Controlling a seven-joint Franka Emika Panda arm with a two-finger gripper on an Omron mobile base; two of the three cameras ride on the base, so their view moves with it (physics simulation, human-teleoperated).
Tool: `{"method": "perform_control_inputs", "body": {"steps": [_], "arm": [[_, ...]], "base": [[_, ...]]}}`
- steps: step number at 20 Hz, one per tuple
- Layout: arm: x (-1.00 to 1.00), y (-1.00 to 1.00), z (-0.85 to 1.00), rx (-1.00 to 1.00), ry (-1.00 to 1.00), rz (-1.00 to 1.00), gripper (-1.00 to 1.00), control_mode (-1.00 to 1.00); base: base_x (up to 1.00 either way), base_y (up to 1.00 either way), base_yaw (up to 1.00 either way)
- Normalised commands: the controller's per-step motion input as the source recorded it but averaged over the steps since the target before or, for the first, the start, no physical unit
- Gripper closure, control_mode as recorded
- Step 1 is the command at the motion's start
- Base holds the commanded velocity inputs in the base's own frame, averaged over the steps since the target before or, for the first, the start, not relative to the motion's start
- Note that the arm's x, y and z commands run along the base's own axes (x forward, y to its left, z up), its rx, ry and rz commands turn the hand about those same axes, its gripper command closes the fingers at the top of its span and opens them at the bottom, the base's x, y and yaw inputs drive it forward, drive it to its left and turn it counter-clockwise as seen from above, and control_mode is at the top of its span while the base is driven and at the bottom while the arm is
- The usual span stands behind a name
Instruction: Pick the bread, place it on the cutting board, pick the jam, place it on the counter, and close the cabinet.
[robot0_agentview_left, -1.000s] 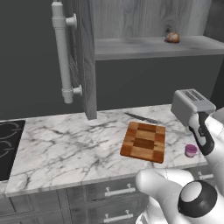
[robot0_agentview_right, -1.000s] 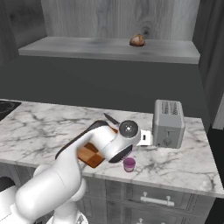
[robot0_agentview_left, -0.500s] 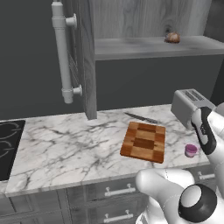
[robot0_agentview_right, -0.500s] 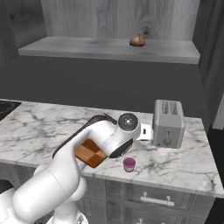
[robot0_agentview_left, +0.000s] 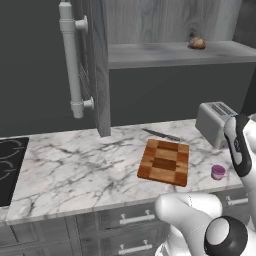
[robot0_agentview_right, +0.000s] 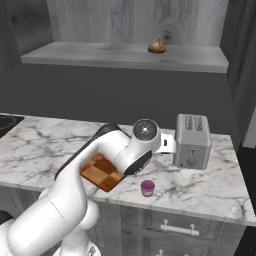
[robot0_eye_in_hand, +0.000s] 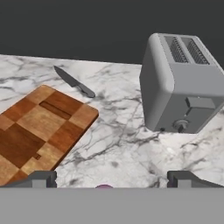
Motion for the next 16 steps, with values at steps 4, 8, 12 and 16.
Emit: {"method": "perform_control_inputs", "body": {"steps": [4,8,12,16], "arm": [[-0.18,0.00,0.36,0.00,-0.01,0.00,-1.00,-1.00],[-0.20,0.00,0.35,0.00,0.00,0.00,-1.00,-1.00],[-0.19,0.00,0.33,0.00,0.00,0.00,-1.00,-1.00],[-0.14,0.00,0.30,0.00,0.00,0.00,-1.00,-1.00]], "base": [[0.00,0.00,0.00],[0.00,0.00,0.00],[0.00,0.00,0.00],[0.00,0.00,0.00]]}}
